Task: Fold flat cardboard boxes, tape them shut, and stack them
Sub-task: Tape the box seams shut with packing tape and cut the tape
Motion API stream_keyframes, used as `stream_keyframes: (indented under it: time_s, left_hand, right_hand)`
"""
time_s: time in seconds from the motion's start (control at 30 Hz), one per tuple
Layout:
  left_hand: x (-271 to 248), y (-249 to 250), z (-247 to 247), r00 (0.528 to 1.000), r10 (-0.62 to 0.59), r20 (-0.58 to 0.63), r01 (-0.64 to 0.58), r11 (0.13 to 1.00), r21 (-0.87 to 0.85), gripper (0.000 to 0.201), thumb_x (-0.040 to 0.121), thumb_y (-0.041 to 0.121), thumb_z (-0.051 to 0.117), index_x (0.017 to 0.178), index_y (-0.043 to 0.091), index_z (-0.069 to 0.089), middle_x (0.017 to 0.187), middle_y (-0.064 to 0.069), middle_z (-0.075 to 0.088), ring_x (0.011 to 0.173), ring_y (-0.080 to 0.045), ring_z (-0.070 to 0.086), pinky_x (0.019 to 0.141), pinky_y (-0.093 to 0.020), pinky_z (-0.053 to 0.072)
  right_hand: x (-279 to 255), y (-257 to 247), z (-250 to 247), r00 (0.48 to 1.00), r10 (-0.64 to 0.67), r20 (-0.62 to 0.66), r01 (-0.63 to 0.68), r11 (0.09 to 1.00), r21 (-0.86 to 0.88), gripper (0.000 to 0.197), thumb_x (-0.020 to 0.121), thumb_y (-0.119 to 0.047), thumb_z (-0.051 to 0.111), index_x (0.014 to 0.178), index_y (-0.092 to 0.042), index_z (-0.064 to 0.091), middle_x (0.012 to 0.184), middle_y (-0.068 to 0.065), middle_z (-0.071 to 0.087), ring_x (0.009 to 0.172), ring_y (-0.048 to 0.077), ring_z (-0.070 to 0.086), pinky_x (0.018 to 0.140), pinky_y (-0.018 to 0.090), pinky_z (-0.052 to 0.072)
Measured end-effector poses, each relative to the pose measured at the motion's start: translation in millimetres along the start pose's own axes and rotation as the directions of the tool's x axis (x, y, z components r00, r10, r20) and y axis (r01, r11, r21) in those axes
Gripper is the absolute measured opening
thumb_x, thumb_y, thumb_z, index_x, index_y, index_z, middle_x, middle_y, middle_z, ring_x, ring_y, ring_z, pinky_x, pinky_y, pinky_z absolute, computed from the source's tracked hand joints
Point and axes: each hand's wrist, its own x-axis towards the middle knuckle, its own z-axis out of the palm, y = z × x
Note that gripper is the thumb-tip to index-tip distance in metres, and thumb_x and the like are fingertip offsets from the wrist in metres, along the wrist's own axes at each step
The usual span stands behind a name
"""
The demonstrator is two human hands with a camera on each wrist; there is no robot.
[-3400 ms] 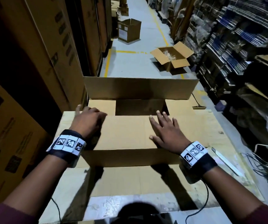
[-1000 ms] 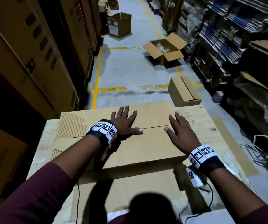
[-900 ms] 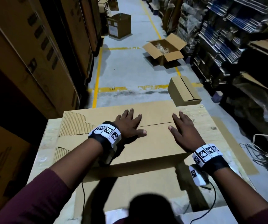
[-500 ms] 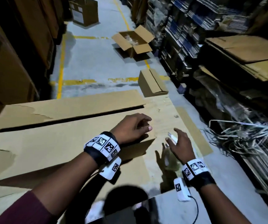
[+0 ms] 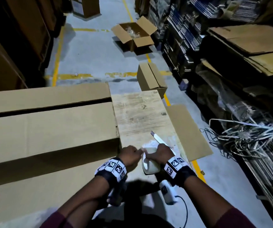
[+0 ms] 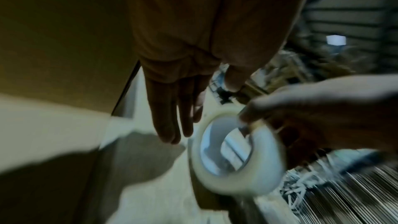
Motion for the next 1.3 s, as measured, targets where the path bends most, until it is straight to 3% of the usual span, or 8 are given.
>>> stream_keyframes:
  time_s: [0.07, 0.17, 0.3, 0.4, 0.63, 0.87, 1.07, 1.3]
  left_hand:
    - [16.2, -14.9, 29.3, 0.976, -0.185, 0.115, 0.214, 0.905, -0.368, 0.076, 0.084, 0.08, 0.041, 0.082, 0.007, 0.063, 0.081, -0.016, 0.069, 0.066, -0.029, 0.062, 0.063, -0.032, 0.048]
    - [39.1, -12.5, 57.4, 0.925, -0.179, 0.335, 0.377, 0.541, -0.751, 0.09, 0.082, 0.087, 0.035, 0.099, 0.005, 0.066, 0.086, -0.009, 0.071, 0.068, -0.021, 0.064, 0.063, -0.027, 0.053]
    - [55.5, 30.6, 62.3, 0.948, -0.073, 0.309, 0.316, 0.125, -0.94, 0.072, 0.091, 0.071, 0.048, 0.108, 0.004, 0.068, 0.081, -0.011, 0.075, 0.073, -0.025, 0.072, 0.067, -0.036, 0.058]
    - [58.6, 57.5, 47.8, 0.969, -0.094, 0.227, 0.231, 0.035, -0.972, 0.044, 0.095, 0.043, 0.063, 0.113, 0.003, 0.066, 0.082, -0.009, 0.074, 0.081, -0.026, 0.071, 0.065, -0.036, 0.059]
    - [31.9, 88.3, -3.0, 0.995, -0.101, 0.024, 0.049, 0.244, -0.969, 0.012, 0.094, 0.013, 0.067, 0.098, 0.001, 0.063, 0.072, -0.005, 0.074, 0.075, -0.022, 0.069, 0.069, -0.032, 0.062]
    - [-18.7, 106.9, -47.2, 0.979, -0.024, -0.204, -0.18, 0.385, -0.905, 0.013, 0.095, 0.012, 0.066, 0.089, 0.007, 0.056, 0.081, -0.016, 0.074, 0.063, -0.023, 0.07, 0.064, -0.03, 0.062]
    - [-65.8, 82.4, -105.9, 0.833, -0.005, -0.554, -0.468, 0.529, -0.708, 0.014, 0.093, 0.014, 0.069, 0.082, 0.006, 0.063, 0.081, -0.018, 0.073, 0.065, -0.027, 0.071, 0.062, -0.032, 0.059]
    - [-114.2, -42.6, -194.2, 0.633, -0.15, -0.759, -0.396, 0.78, -0.485, 0.015, 0.078, 0.032, 0.079, 0.068, 0.023, 0.072, 0.071, 0.003, 0.072, 0.075, -0.022, 0.071, 0.079, -0.045, 0.061]
  right_hand:
    - [-0.4, 5.8, -10.4, 0.996, -0.091, -0.023, 0.092, 0.995, 0.031, 0.083, 0.071, -0.051, 0.079, 0.145, -0.027, 0.05, 0.054, -0.008, 0.049, 0.049, 0.007, 0.05, 0.05, 0.022, 0.04]
    - [-8.3, 8.9, -30.3, 0.98, -0.18, -0.08, 0.178, 0.984, -0.03, 0.086, 0.073, -0.052, 0.079, 0.15, -0.038, 0.043, 0.062, -0.009, 0.056, 0.057, 0.002, 0.056, 0.051, 0.019, 0.039]
    - [-21.0, 20.7, -57.1, 0.989, -0.122, -0.08, 0.126, 0.991, 0.041, 0.057, 0.07, -0.054, 0.083, 0.104, -0.02, 0.053, 0.095, -0.005, 0.062, 0.084, 0.012, 0.061, 0.062, 0.023, 0.047]
    - [-33.5, 34.7, -81.3, 0.973, -0.181, -0.141, 0.199, 0.972, 0.124, 0.055, 0.07, -0.046, 0.088, 0.102, -0.022, 0.05, 0.095, -0.005, 0.065, 0.08, 0.008, 0.062, 0.056, 0.015, 0.044]
    - [-57.4, 57.3, -125.6, 0.894, -0.405, -0.193, 0.436, 0.886, 0.161, 0.05, 0.073, -0.038, 0.087, 0.109, -0.027, 0.053, 0.102, -0.015, 0.062, 0.09, 0.007, 0.062, 0.065, 0.012, 0.045]
    - [-75.8, 49.4, -154.1, 0.793, -0.571, -0.214, 0.609, 0.757, 0.237, 0.052, 0.075, -0.012, 0.082, 0.116, -0.029, 0.053, 0.114, -0.011, 0.06, 0.107, 0.016, 0.061, 0.087, 0.041, 0.054]
    - [-85.7, -22.0, -167.4, 0.67, -0.711, -0.213, 0.741, 0.619, 0.261, 0.05, 0.078, 0.005, 0.076, 0.116, -0.021, 0.056, 0.114, -0.004, 0.058, 0.108, 0.017, 0.058, 0.086, 0.017, 0.049]
    - [-69.1, -164.8, -104.1, 0.511, -0.848, -0.143, 0.851, 0.475, 0.226, 0.051, 0.088, -0.017, 0.076, 0.131, -0.03, 0.052, 0.124, -0.017, 0.058, 0.118, 0.008, 0.057, 0.096, 0.028, 0.055]
